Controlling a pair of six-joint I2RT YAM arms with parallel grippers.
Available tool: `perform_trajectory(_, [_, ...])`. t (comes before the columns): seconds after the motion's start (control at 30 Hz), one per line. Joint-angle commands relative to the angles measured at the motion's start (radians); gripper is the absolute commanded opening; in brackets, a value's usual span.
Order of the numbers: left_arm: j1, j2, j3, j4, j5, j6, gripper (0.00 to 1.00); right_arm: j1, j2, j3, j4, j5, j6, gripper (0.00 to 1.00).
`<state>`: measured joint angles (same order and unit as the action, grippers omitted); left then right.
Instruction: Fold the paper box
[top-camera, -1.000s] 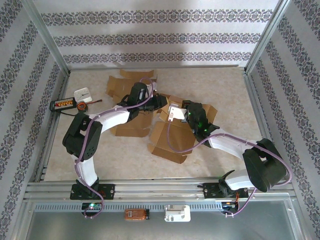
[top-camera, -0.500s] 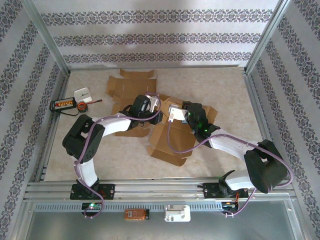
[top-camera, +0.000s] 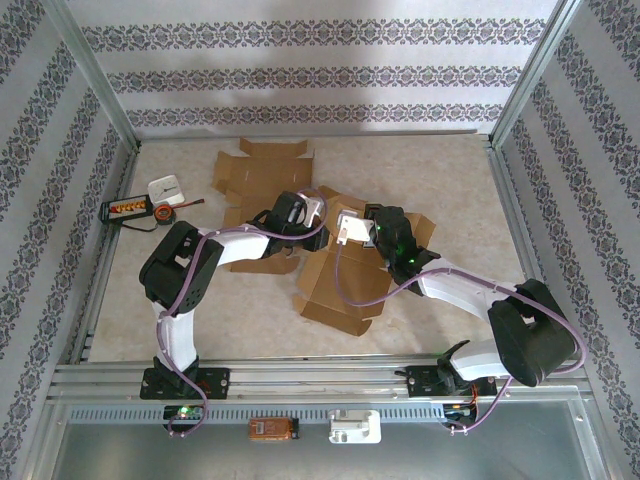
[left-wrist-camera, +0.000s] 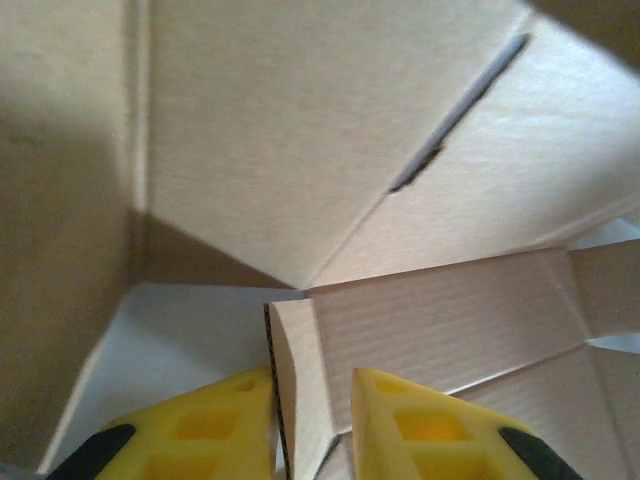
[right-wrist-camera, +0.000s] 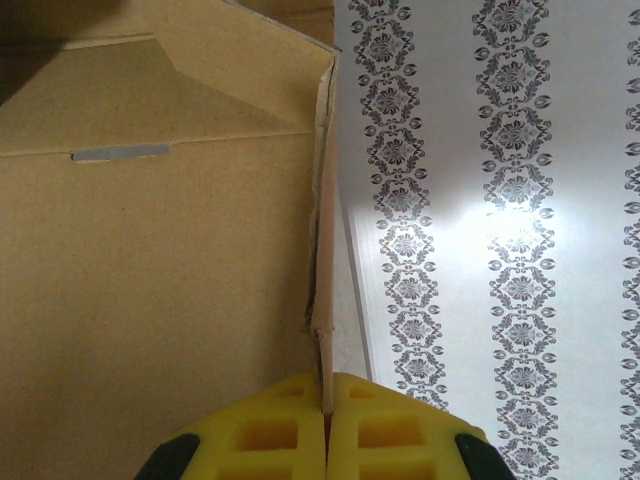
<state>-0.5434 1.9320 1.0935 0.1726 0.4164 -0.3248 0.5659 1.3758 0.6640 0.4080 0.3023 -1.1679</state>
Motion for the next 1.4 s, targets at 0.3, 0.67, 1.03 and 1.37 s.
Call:
perform_trajectory(0.3, [-0.024,0.055,-0.072,0.367,0.233,-0.292,0.31,0.006,0.012,0.023,-0.005,0.013,0.028,0.04])
perform_trajectory(0.67, [-0.021,-0.196,-0.016,-0.016,-0.005,-0.032,0.52,0.012,-0.008,0.037,-0.037,0.027,0.051,0.05])
perform_trajectory(1.03, [0.153,-0.312,0.275,-0.568,-0.135,0.359,0.73,0.014,-0.007,0.137,-0.128,0.054,-0.025,0.05])
perform_trajectory(1.37, [0.161,-0.091,0.512,-0.743,0.024,0.554,0.81,0.012,0.007,0.154,-0.162,0.04,-0.025,0.05])
